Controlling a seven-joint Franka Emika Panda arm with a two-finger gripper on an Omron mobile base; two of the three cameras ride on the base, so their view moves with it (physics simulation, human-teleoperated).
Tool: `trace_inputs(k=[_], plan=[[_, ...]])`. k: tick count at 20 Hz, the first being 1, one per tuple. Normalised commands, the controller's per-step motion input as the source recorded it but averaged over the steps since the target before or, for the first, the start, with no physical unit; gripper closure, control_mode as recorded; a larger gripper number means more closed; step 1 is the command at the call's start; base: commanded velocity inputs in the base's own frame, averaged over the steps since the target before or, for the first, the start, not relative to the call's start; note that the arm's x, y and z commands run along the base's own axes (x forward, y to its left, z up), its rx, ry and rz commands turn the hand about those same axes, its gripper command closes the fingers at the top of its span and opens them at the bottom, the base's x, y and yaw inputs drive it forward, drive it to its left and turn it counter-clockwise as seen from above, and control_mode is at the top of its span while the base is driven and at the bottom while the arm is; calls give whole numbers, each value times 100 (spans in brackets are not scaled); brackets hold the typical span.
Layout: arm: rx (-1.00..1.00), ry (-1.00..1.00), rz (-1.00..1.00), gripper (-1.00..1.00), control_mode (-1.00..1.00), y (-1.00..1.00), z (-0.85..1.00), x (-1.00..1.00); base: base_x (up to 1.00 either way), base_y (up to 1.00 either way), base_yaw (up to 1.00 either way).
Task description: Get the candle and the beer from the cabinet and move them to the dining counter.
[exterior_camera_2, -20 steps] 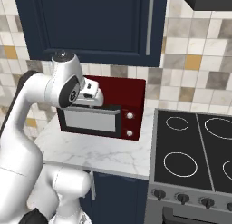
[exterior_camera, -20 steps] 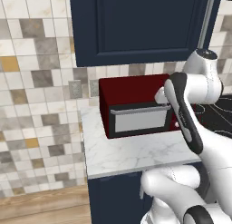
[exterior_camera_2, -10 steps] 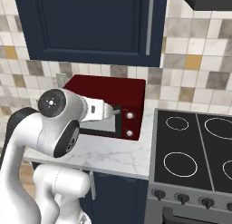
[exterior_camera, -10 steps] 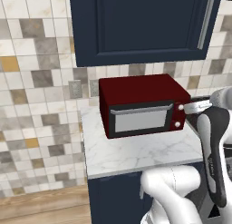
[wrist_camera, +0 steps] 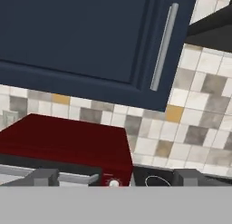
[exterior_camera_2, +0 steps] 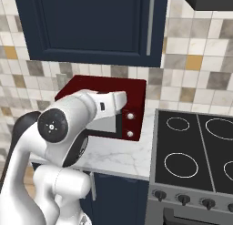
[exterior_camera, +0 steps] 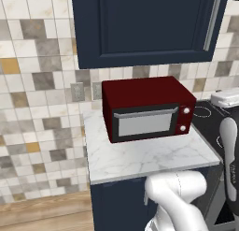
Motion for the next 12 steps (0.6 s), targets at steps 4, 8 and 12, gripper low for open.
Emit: trace_inputs(k=[4,8,12], plan=[[-4,-27,-2,-100,-100,-33,87,0,0,0,0],[-1,-23,-2,-100,-100,-25,76,10,0,0,0],[0,-14,-3,-100,-100,-9,31,33,0,0,0]])
